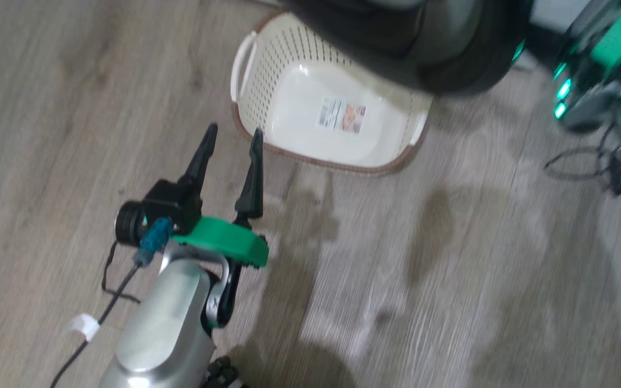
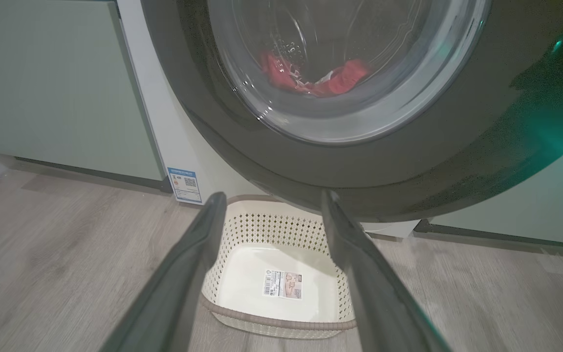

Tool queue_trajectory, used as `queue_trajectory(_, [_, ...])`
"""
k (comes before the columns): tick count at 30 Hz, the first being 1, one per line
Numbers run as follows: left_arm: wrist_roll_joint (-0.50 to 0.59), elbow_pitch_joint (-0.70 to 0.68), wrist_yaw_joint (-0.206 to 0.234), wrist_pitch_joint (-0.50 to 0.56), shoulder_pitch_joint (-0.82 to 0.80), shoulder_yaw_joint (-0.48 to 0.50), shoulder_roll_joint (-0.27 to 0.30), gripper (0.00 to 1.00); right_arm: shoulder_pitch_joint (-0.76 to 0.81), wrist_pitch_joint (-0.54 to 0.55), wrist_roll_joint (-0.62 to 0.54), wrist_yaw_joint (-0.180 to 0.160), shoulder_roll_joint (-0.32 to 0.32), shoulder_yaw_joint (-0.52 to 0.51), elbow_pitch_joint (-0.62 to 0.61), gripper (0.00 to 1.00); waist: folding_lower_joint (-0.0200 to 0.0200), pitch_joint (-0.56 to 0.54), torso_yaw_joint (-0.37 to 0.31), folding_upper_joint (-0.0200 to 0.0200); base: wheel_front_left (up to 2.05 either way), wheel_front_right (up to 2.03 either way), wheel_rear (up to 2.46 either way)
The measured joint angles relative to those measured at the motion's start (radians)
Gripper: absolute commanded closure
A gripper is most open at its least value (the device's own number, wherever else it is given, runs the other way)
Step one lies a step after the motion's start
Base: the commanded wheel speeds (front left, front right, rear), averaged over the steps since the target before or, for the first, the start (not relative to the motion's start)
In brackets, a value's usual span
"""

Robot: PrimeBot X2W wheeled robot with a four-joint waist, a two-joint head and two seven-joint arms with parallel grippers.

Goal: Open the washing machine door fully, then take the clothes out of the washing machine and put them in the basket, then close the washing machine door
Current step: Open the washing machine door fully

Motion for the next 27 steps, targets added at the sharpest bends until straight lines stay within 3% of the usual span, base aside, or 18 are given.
queue_trajectory(16, [0.058,0.041,-0.051,0.000,0.175,0.067,0.003,0.00,0.317,0.012,0.016,0.000,0.126,0.036,-0.021,1.00,-0.0001,-0.242,0.082,0.0000,0.00,0.00,0.00])
queue_trajectory(27, [0.059,0.040,-0.056,0.000,0.203,0.096,0.005,0.00,0.369,0.007,0.011,0.000,0.190,0.063,-0.019,1.00,-0.0001,-0.304,0.188,0.0000,0.00,0.00,0.00])
